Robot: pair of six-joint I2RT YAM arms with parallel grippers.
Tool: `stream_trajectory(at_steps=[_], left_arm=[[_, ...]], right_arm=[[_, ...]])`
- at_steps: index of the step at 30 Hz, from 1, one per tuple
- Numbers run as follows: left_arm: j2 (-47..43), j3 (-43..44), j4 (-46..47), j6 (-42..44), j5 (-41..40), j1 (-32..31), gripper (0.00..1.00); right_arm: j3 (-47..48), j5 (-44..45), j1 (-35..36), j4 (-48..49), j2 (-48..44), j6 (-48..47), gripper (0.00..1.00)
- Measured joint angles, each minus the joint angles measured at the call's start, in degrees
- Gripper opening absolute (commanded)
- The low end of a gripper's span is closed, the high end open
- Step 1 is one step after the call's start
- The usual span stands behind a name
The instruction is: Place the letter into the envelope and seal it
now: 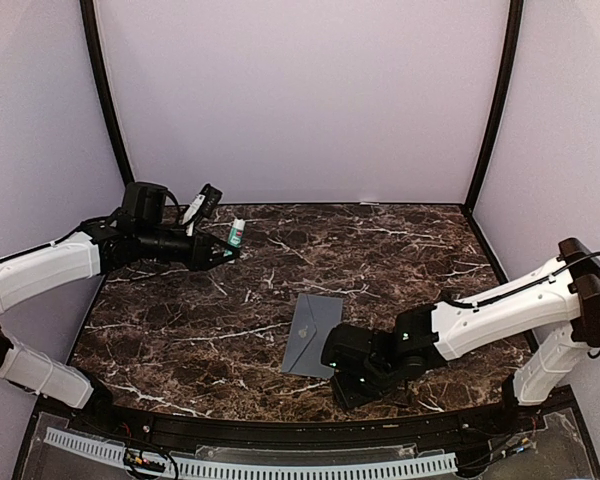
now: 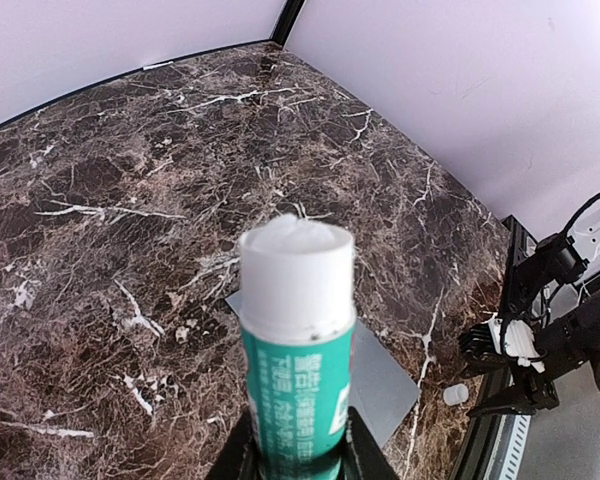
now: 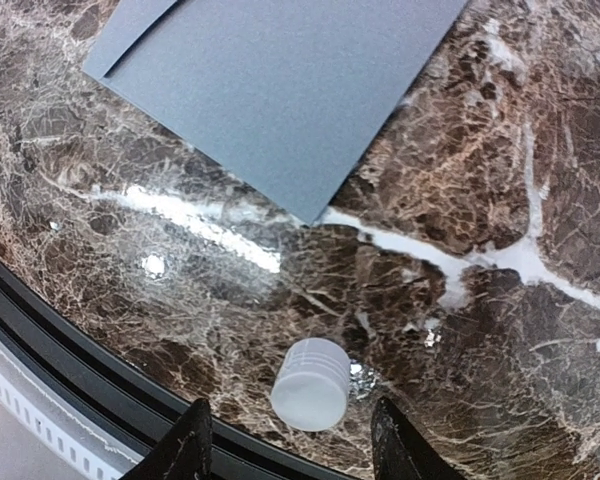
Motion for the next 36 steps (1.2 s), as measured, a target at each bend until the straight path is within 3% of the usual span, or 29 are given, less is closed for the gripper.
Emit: stream_trajectory(at_steps=[16, 24, 29, 36], left_arm=[[0.0, 0.0, 0.0, 0.0, 0.5, 0.0, 0.01], [0.0, -0.3, 0.1, 0.1, 2.2, 0.0, 0.01], [0.0, -1.3, 0.7, 1.6, 4.4, -2.2, 0.0], [-1.2, -1.7, -0.1, 7.4, 3.8, -13.0, 0.0]], right_arm=[[5.9, 3.0, 1.3, -5.3, 7.0, -0.8, 0.21], [6.4, 4.0, 1.1, -6.0, 6.4, -1.0, 0.16], [4.0, 1.3, -2.7, -2.8, -2.1, -3.1, 0.15], [-5.0, -13.3, -18.1, 9.1, -19.6, -9.4, 0.15]])
